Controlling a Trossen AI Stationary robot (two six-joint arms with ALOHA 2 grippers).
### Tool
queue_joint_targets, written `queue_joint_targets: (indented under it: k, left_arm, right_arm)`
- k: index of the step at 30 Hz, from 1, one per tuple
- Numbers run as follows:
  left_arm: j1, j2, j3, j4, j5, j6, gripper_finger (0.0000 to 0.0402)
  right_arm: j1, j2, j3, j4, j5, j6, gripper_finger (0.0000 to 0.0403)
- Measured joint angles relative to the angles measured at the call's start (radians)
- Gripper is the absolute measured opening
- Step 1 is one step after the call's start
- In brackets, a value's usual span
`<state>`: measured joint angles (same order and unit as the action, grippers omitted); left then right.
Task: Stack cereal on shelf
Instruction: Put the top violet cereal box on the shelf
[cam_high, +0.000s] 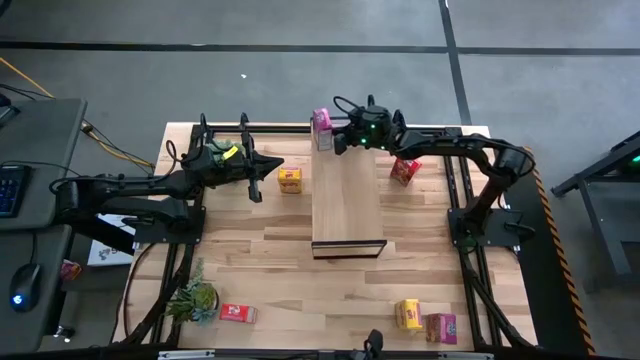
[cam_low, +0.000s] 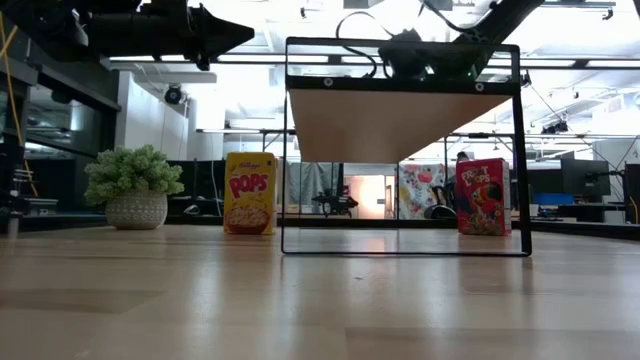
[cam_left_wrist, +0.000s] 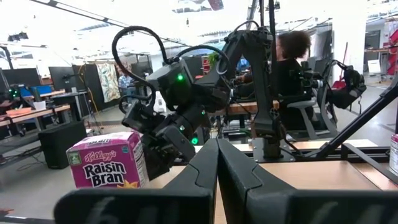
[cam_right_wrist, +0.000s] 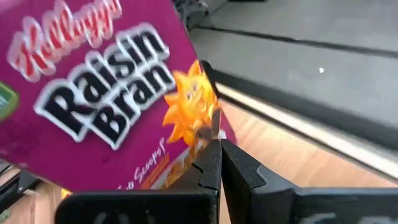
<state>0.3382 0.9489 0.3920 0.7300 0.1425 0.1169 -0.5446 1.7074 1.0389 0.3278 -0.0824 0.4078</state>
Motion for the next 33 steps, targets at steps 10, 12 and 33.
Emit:
queue_joint_targets:
  k: [10, 12, 33]
  left_arm:
    - [0.001, 0.0, 0.0, -0.012, -0.01, 0.003, 0.0]
    - [0.001, 0.0, 0.0, -0.016, -0.05, 0.01, 0.0]
    - [0.002, 0.0, 0.0, -0.123, -0.483, 0.011, 0.0]
  right_arm:
    - [-0.004, -0.098, 0.0, -0.18, -0.019, -0.099, 0.0002]
    - [0.007, -0.106, 0.0, -0.221, -0.022, -0.102, 0.0002]
    - [0.076, -0.096, 0.0, -0.201, 0.08, -0.112, 0.0002]
